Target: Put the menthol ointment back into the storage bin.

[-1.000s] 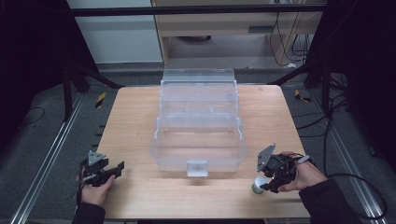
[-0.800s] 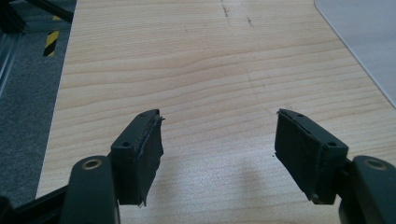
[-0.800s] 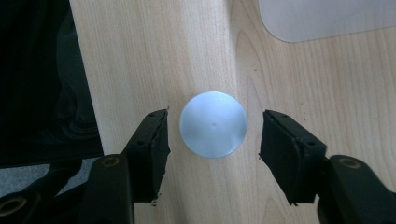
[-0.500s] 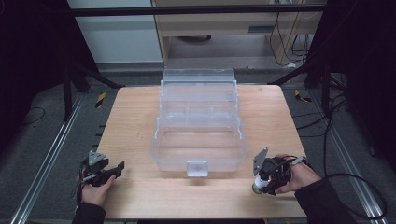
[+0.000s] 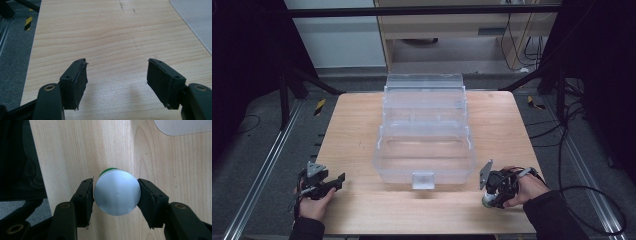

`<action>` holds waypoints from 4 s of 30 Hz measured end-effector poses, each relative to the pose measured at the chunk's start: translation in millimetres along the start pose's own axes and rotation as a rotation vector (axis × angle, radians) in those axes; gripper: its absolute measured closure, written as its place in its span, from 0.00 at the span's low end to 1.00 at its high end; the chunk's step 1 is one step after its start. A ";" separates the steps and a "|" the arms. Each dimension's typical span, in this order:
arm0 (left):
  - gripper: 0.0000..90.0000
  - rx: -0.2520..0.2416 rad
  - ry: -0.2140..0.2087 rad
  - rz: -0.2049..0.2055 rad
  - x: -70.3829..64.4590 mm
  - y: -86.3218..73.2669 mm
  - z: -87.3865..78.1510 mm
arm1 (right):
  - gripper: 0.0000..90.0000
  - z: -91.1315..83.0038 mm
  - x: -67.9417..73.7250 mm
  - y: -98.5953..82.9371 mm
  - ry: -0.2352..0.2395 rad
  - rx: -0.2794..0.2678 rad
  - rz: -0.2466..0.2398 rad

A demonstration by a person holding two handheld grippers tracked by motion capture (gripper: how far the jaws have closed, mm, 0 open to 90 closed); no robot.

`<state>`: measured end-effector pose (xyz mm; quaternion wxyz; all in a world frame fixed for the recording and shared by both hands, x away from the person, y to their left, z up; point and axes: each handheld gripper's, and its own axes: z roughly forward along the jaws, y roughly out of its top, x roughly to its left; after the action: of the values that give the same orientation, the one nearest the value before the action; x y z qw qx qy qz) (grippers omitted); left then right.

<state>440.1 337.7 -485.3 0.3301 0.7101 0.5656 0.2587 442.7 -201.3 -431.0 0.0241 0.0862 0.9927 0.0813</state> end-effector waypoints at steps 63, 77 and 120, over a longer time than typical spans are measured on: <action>0.37 0.006 -0.008 0.004 -2.8 0.3 1.4 | 0.56 -85.0 -7.0 23.1 -0.036 -0.092 0.069; 0.37 0.007 -0.011 0.004 -3.2 0.8 1.6 | 0.56 -107.5 -10.9 33.3 -0.050 -0.107 0.059; 0.37 0.004 -0.013 0.007 -3.2 1.6 2.0 | 0.56 -90.2 -67.7 94.1 -0.055 -0.146 0.015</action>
<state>441.8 334.0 -485.4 0.3313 0.7145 0.5614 0.2540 519.5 -135.9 -324.3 0.0571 0.0938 0.9824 0.1512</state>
